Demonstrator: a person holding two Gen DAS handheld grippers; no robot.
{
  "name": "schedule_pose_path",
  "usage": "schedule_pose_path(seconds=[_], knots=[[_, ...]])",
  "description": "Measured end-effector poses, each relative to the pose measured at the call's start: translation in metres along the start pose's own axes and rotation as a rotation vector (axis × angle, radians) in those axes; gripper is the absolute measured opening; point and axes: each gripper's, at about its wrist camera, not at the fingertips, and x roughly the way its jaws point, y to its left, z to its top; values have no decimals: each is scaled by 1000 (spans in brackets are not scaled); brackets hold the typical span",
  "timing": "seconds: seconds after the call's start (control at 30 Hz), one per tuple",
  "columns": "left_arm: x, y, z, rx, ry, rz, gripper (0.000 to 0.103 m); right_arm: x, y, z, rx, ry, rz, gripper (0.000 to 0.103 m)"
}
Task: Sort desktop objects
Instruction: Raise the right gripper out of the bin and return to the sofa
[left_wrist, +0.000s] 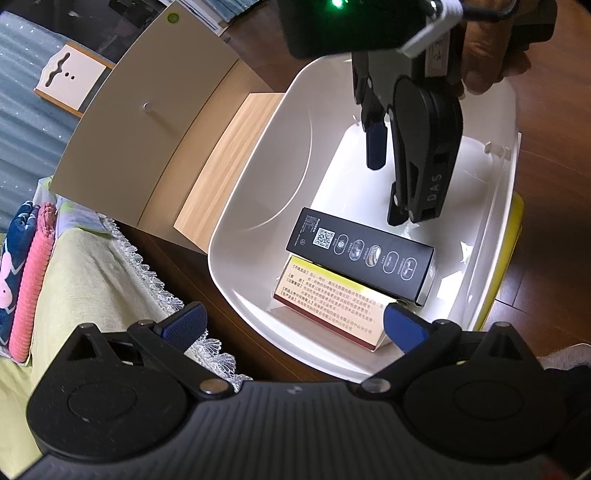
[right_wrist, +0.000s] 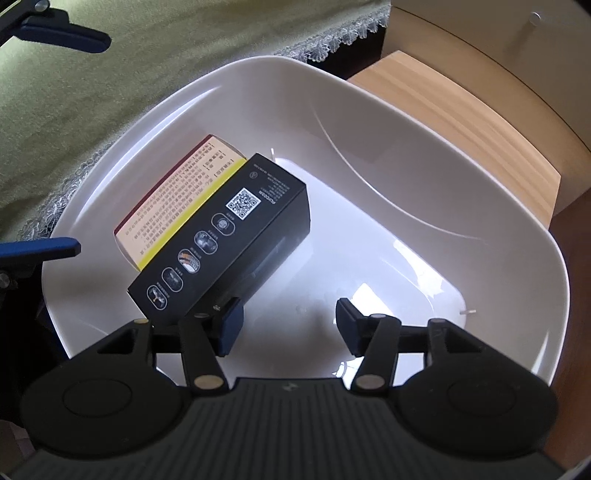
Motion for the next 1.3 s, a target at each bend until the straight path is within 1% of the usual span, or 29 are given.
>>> schedule_pose_path(seconds=[0.13, 0.27, 0.33, 0.5, 0.6, 0.7, 0.8, 0.93, 1.0, 1.13, 1.3], knots=[[1, -2, 0, 9, 5, 4, 103, -8, -1, -2, 51, -12, -3, 56], [-3, 1, 1, -2, -14, 23, 103, -22, 3, -6, 71, -49, -16, 56], [-6, 5, 3, -16, -22, 34, 103, -34, 4, -8, 96, -85, -24, 56], [-21, 16, 9, -34, -50, 89, 103, -67, 4, -7, 173, -181, -34, 56], [-36, 25, 8, -39, -56, 117, 103, -87, 1, -1, 215, -241, -32, 57], [-56, 37, 4, -52, -52, 168, 103, -108, 1, 9, 240, -301, -23, 57], [-81, 54, -4, -110, -47, 214, 103, -126, 8, 21, 245, -347, -14, 57], [-120, 71, -21, -174, -35, 286, 103, -149, 23, 39, 240, -409, 35, 57], [-138, 74, -31, -198, -24, 324, 103, -161, 37, 48, 228, -440, 60, 57], [-171, 77, -58, -277, 19, 369, 103, -181, 68, 64, 193, -493, 119, 58], [-209, 74, -93, -383, 80, 424, 103, -204, 111, 78, 134, -548, 203, 62]])
